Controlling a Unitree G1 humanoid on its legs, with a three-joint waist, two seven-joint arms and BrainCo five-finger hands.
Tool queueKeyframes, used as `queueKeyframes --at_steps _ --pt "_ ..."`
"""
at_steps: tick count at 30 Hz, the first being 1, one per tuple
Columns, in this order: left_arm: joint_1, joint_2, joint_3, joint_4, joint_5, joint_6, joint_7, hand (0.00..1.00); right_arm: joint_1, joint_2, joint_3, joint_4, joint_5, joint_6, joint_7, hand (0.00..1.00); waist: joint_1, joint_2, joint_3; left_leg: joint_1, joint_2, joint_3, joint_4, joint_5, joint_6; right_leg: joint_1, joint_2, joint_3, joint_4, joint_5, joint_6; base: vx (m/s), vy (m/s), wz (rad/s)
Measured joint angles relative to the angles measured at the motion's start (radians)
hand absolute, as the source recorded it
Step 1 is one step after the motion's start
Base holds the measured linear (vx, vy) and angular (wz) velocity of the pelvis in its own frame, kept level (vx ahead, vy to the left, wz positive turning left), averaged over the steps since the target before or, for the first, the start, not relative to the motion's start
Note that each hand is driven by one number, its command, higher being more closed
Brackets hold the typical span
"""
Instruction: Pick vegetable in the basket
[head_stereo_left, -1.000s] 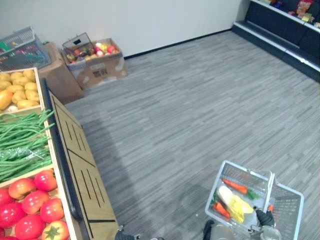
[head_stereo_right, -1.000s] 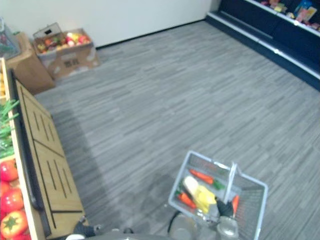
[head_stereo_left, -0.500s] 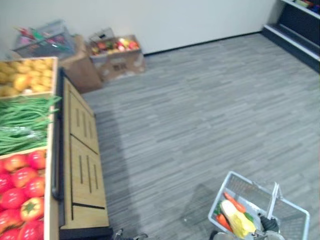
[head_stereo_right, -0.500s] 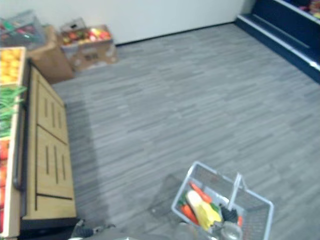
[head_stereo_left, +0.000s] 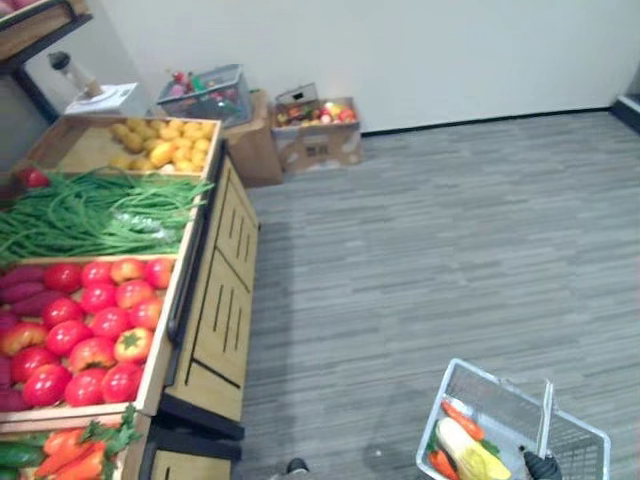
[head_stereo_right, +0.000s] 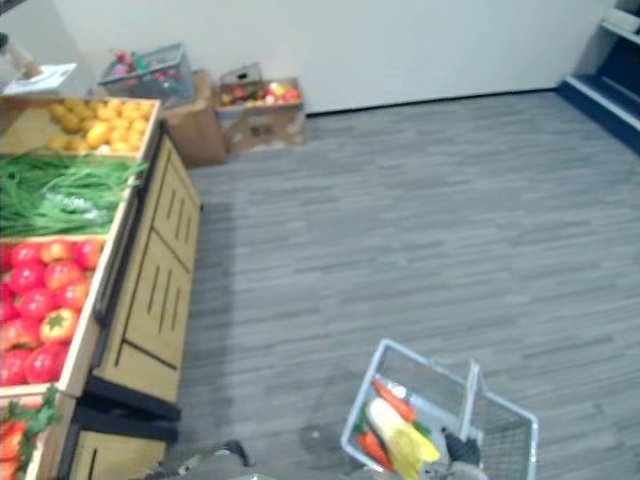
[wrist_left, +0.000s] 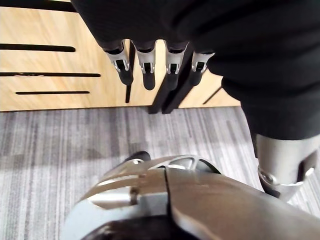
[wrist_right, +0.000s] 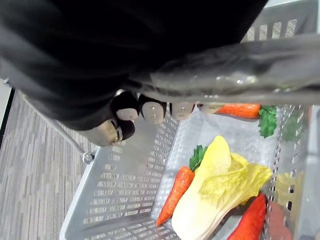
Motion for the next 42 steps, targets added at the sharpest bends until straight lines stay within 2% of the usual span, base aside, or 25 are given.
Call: queueKeyframes --at_steps 4,7,8,9,11,12,13,14,15,16,18,19,22,24,25,26,28,30,33,38,42 --pt "0.001 -0.004 0.004 0.003 0.000 0.013 0.000 0.00 -0.020 0.008 -0.015 0.000 -0.001 0.006 -0.005 1.00 0.000 0.021 -0.012 0.013 -0.042 -0.014 -0.131 0.002 0.003 -0.013 -0.002 -0.045 -0.005 0.013 0.012 -0.02 0.121 0.30" --pt "-0.001 -0.002 -0.003 0.023 0.000 0.013 -0.001 0.00 -0.027 0.016 -0.016 0.000 -0.007 0.009 -0.005 1.00 0.008 0.017 -0.011 0.028 -0.076 -0.040 -0.166 0.002 0.026 -0.001 -0.027 -0.072 0.009 0.009 0.027 -0.01 0.083 0.28" --pt "-0.001 -0.001 -0.007 0.030 0.000 0.013 0.000 0.00 -0.025 0.015 -0.019 -0.002 -0.008 0.009 -0.006 1.00 0.009 0.000 -0.002 0.036 -0.100 -0.045 -0.166 -0.019 0.043 0.000 -0.065 -0.091 0.056 -0.028 0.044 0.02 0.088 0.39" --pt "-0.001 0.004 -0.013 0.034 0.000 0.013 -0.002 0.00 -0.025 0.016 -0.028 -0.003 -0.009 0.008 -0.008 1.00 0.008 -0.003 -0.003 0.043 -0.118 -0.044 -0.166 -0.035 0.053 0.000 -0.096 -0.097 0.096 -0.049 0.055 0.06 0.133 0.46" --pt "0.008 0.027 -0.055 0.040 0.000 0.012 -0.003 0.00 -0.019 0.007 -0.055 0.000 -0.026 0.010 -0.013 1.00 0.010 -0.030 -0.011 0.073 -0.178 -0.009 -0.172 -0.065 0.064 -0.004 -0.205 -0.096 0.235 -0.084 0.091 0.11 0.149 0.35" --pt "0.012 0.030 -0.057 0.040 0.000 0.013 -0.003 0.00 -0.020 0.006 -0.055 0.000 -0.029 0.011 -0.013 1.00 0.010 -0.033 -0.012 0.073 -0.188 -0.014 -0.172 -0.071 0.068 -0.018 -0.228 -0.085 0.279 -0.079 0.084 0.13 0.122 0.12" --pt "0.011 0.031 -0.057 0.040 0.000 0.012 -0.003 0.00 -0.030 0.006 -0.055 -0.001 -0.030 0.011 -0.017 1.00 0.012 -0.028 -0.012 0.069 -0.188 -0.017 -0.172 -0.073 0.068 -0.068 -0.251 -0.052 0.367 -0.051 0.046 0.13 0.128 0.06" --pt "0.010 0.040 -0.063 0.039 0.000 0.012 -0.003 0.00 -0.057 0.005 -0.055 -0.004 -0.030 0.011 -0.021 1.00 0.008 -0.022 -0.012 0.069 -0.173 -0.027 -0.170 -0.072 0.065 -0.133 -0.255 0.004 0.463 0.009 -0.012 0.18 0.164 0.09" --pt "0.009 0.058 -0.084 0.038 0.000 0.012 -0.004 0.00 -0.071 0.008 -0.053 -0.004 -0.036 0.012 -0.020 1.00 0.010 -0.020 -0.010 0.077 -0.155 -0.039 -0.166 -0.076 0.067 -0.171 -0.240 0.066 0.523 0.072 -0.037 0.16 0.122 0.16" --pt "0.006 0.065 -0.086 0.037 0.000 0.012 -0.005 0.00 -0.071 0.013 -0.053 -0.004 -0.037 0.010 -0.020 1.00 0.008 -0.022 -0.006 0.083 -0.145 -0.048 -0.166 -0.078 0.071 -0.178 -0.233 0.090 0.541 0.091 -0.037 0.17 0.064 0.31" --pt "-0.001 0.092 -0.085 0.038 -0.001 0.013 -0.005 0.00 -0.067 0.051 -0.041 -0.003 -0.037 0.010 -0.011 1.00 0.014 -0.053 0.002 0.088 -0.121 -0.081 -0.172 -0.091 0.076 -0.166 -0.177 0.126 0.471 -0.001 -0.025 0.14 -0.019 0.33" --pt "-0.005 0.092 -0.085 0.038 -0.001 0.013 -0.005 0.00 -0.067 0.054 -0.039 -0.003 -0.037 0.009 -0.009 1.00 0.015 -0.057 0.003 0.088 -0.118 -0.086 -0.172 -0.092 0.073 -0.167 -0.164 0.124 0.437 -0.015 -0.024 0.10 -0.050 0.20" --pt "-0.020 0.082 -0.084 0.038 -0.001 0.012 -0.007 0.00 -0.066 0.057 -0.032 -0.002 -0.037 0.010 -0.005 1.00 0.014 -0.059 0.004 0.086 -0.131 -0.100 -0.172 -0.097 0.053 -0.171 -0.116 0.167 0.187 0.002 -0.004 0.07 -0.114 0.17" --pt "-0.042 0.071 -0.080 0.047 -0.001 0.013 -0.008 0.00 -0.066 0.047 -0.039 -0.001 -0.037 0.010 -0.004 1.00 0.004 -0.065 0.012 0.090 -0.143 -0.129 -0.172 -0.090 0.032 -0.158 -0.114 0.178 0.158 0.027 0.027 0.07 -0.195 0.46" --pt "-0.040 0.052 -0.078 0.044 -0.001 0.008 -0.008 0.00 -0.066 0.034 -0.045 -0.002 -0.037 0.010 -0.005 1.00 0.001 -0.051 0.014 0.092 -0.129 -0.141 -0.172 -0.083 0.016 -0.154 -0.099 0.164 0.154 0.010 0.021 0.12 -0.222 0.42" --pt "-0.034 0.034 -0.066 0.047 -0.001 0.005 -0.009 0.00 -0.070 0.026 -0.052 -0.001 -0.036 0.019 -0.005 1.00 0.010 -0.019 0.010 0.094 -0.111 -0.143 -0.172 -0.081 0.002 -0.150 -0.077 0.151 0.150 0.001 0.013 0.12 -0.163 0.11" --pt "-0.025 0.015 -0.047 0.047 -0.001 0.005 -0.008 0.00 -0.066 0.033 -0.051 0.001 -0.036 0.023 0.000 1.00 0.016 0.006 0.008 0.092 -0.078 -0.152 -0.167 -0.076 -0.013 -0.125 -0.037 0.126 0.119 -0.004 0.003 0.13 -0.161 0.13" --pt "-0.025 0.015 -0.042 0.046 -0.003 0.004 -0.006 0.00 -0.055 0.040 -0.052 0.003 -0.034 0.024 0.000 1.00 0.016 0.007 0.005 0.087 -0.050 -0.176 -0.165 -0.069 -0.024 -0.095 -0.003 0.097 0.091 -0.008 -0.004 0.15 -0.148 0.28" --pt "-0.023 0.015 -0.040 0.038 -0.003 0.003 -0.004 0.00 -0.055 0.029 -0.054 0.003 -0.035 0.023 -0.002 1.00 0.020 0.003 0.004 0.089 -0.047 -0.172 -0.165 -0.066 -0.027 -0.076 0.007 0.085 0.073 -0.009 -0.005 0.13 -0.063 0.11" --pt "-0.023 0.015 -0.047 0.027 -0.012 0.000 -0.005 0.00 -0.048 0.032 -0.056 0.008 -0.031 0.020 -0.005 1.00 0.013 0.001 0.000 0.118 -0.071 -0.165 -0.165 -0.066 -0.026 -0.033 -0.012 0.073 0.058 -0.009 -0.005 0.08 0.010 0.06" --pt "-0.019 0.021 -0.047 0.016 -0.068 -0.033 -0.013 0.00 -0.047 0.059 -0.102 0.032 0.016 0.013 -0.011 1.00 0.010 -0.010 -0.002 0.124 -0.073 -0.159 -0.165 -0.066 -0.026 -0.028 -0.016 0.074 0.050 -0.009 -0.005 -0.01 0.008 -0.03"
